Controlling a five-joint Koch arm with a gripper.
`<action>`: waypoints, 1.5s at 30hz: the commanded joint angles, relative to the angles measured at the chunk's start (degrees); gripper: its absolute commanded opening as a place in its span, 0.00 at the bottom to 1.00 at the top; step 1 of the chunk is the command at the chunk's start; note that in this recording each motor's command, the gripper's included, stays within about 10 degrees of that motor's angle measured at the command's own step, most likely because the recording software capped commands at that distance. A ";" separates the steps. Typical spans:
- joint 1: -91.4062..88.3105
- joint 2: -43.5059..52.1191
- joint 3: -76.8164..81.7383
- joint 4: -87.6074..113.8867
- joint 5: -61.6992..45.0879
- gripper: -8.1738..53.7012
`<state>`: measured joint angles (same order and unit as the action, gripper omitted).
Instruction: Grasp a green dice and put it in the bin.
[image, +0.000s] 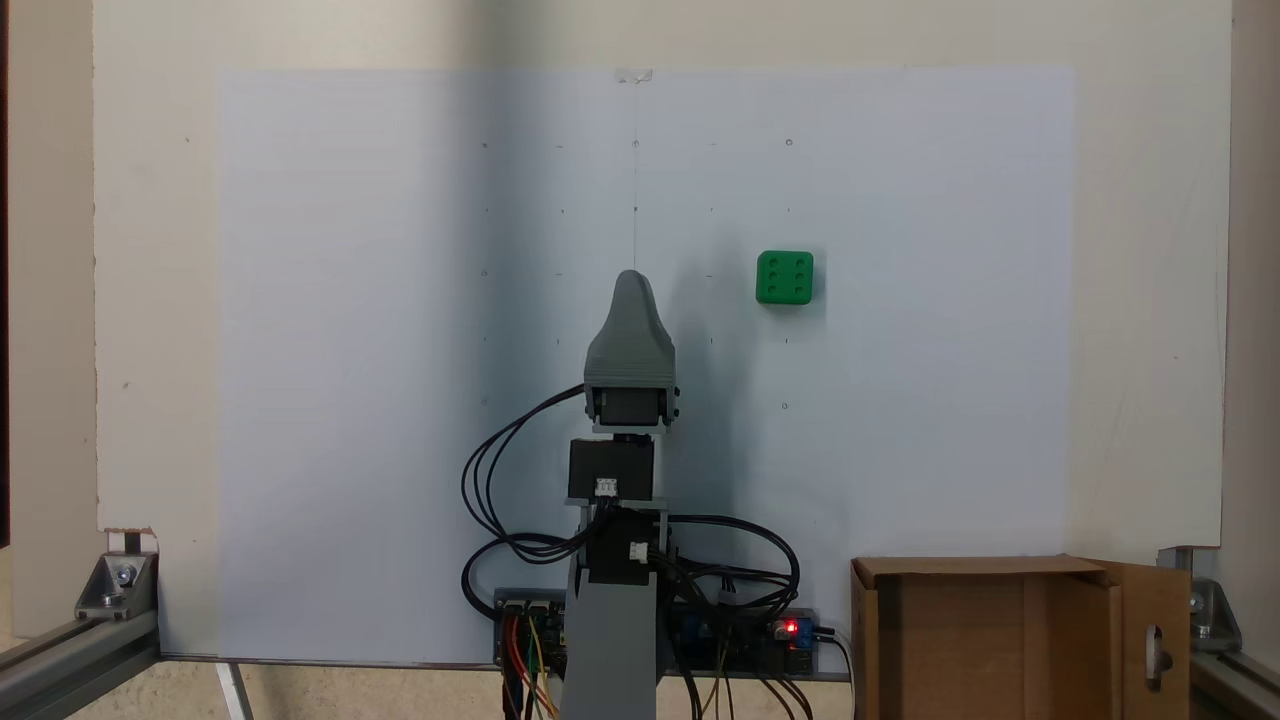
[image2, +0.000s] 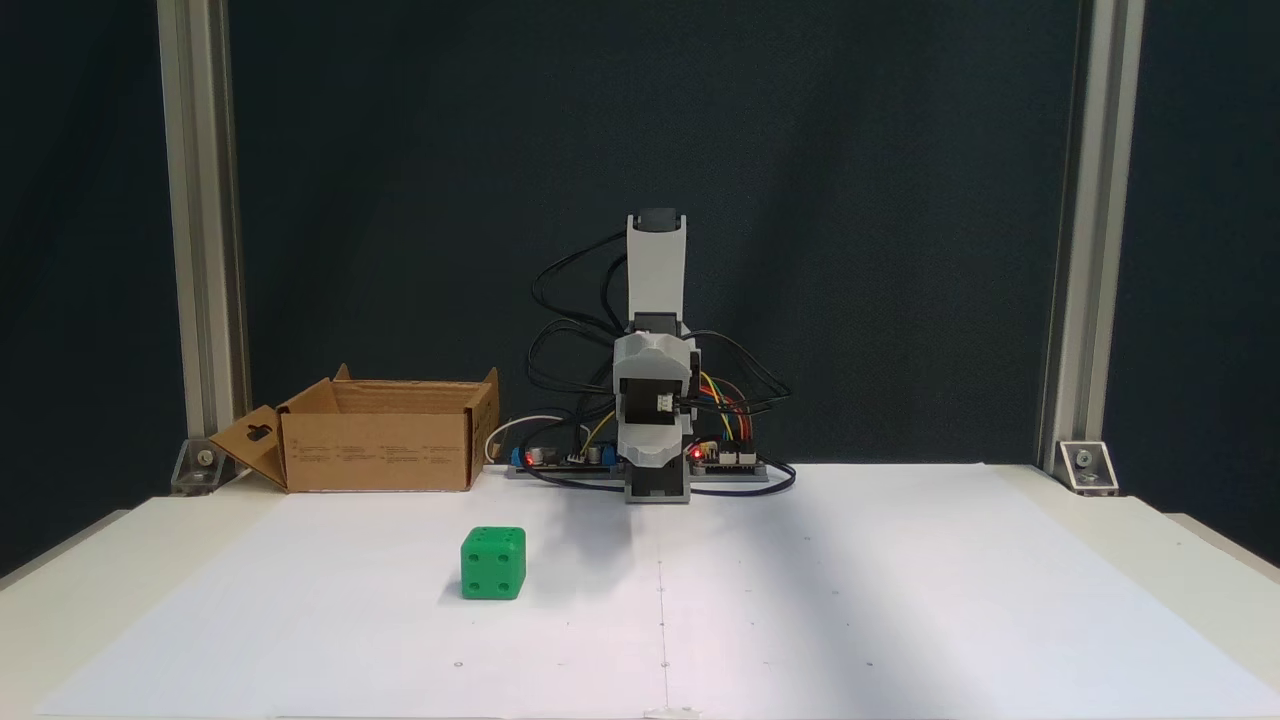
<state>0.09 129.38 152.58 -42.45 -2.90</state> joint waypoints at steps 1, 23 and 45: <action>-6.33 6.06 10.00 -10.00 0.62 0.85; -5.36 6.06 10.00 -10.81 0.44 0.85; 2.46 6.24 -13.54 7.01 2.29 0.80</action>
<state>2.55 129.38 144.40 -40.34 -2.81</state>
